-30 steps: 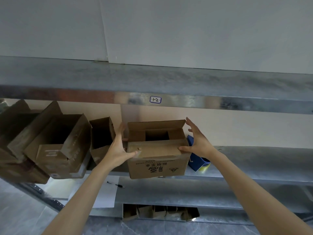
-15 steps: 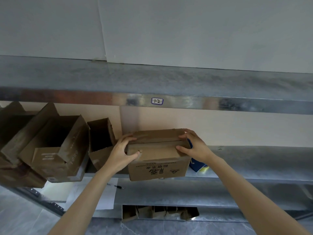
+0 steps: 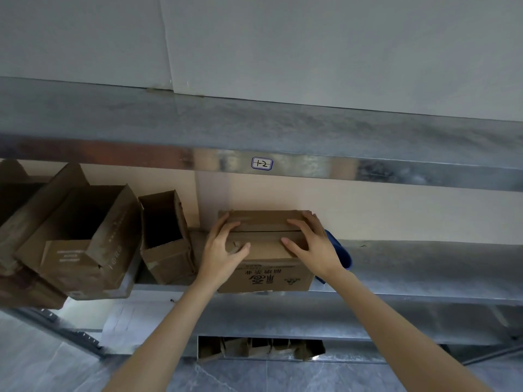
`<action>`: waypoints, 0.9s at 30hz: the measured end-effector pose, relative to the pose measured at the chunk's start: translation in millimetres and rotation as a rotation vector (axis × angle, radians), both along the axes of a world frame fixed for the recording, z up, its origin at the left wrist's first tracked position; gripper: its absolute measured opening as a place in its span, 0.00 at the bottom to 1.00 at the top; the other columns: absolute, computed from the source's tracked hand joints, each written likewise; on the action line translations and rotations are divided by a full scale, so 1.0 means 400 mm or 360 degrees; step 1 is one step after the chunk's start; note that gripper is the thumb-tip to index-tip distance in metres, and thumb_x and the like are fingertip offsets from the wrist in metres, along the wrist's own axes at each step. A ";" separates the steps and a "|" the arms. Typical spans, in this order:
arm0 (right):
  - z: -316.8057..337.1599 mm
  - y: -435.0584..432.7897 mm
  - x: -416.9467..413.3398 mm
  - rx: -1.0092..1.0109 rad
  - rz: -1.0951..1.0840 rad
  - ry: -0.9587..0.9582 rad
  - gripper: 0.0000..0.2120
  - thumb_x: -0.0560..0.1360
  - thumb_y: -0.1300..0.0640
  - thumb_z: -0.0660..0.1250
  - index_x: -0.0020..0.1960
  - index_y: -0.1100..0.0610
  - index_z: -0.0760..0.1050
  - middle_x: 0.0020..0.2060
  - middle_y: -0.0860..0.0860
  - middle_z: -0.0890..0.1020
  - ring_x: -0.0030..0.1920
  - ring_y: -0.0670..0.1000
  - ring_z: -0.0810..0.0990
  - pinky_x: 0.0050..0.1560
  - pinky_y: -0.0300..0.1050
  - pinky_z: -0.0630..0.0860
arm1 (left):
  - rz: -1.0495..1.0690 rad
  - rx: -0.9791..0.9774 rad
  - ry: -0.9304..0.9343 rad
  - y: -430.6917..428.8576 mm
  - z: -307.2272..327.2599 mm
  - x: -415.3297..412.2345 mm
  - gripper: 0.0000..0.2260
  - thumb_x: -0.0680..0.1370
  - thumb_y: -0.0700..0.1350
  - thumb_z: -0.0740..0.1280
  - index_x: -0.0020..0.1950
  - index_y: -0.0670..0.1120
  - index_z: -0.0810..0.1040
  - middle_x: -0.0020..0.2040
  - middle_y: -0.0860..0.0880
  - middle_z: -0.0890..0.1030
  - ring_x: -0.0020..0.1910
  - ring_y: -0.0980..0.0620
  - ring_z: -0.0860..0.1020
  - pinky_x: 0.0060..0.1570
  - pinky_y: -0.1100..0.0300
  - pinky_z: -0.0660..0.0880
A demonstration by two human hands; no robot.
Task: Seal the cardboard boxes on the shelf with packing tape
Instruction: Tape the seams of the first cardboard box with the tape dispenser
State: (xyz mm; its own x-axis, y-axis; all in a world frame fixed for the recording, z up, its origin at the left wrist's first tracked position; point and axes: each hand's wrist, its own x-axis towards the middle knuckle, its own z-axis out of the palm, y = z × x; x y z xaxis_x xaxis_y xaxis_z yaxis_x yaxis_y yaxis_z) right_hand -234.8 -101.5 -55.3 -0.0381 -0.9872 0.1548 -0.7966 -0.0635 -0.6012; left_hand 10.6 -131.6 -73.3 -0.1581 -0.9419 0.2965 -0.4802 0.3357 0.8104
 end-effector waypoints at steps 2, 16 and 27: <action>0.000 0.000 -0.006 -0.0012 0.0002 -0.0011 0.24 0.76 0.37 0.63 0.69 0.41 0.68 0.75 0.45 0.59 0.77 0.50 0.54 0.67 0.50 0.70 | 0.0005 0.0004 0.0007 0.000 -0.002 -0.007 0.19 0.73 0.46 0.75 0.62 0.51 0.77 0.74 0.53 0.66 0.74 0.55 0.64 0.72 0.58 0.61; -0.009 -0.002 -0.029 -0.0039 -0.0066 -0.0040 0.20 0.76 0.40 0.66 0.66 0.42 0.71 0.74 0.43 0.63 0.75 0.46 0.57 0.69 0.43 0.61 | 0.0041 -0.0083 -0.0042 -0.007 -0.014 -0.032 0.20 0.72 0.50 0.75 0.62 0.51 0.77 0.71 0.54 0.68 0.70 0.51 0.67 0.66 0.58 0.64; -0.036 0.040 -0.146 -0.0171 -0.0530 -0.0409 0.14 0.83 0.48 0.54 0.59 0.52 0.75 0.56 0.48 0.76 0.55 0.51 0.76 0.50 0.46 0.70 | 0.0094 -0.0061 0.0021 -0.006 -0.015 -0.039 0.23 0.68 0.57 0.71 0.62 0.53 0.77 0.71 0.56 0.68 0.70 0.51 0.67 0.64 0.60 0.64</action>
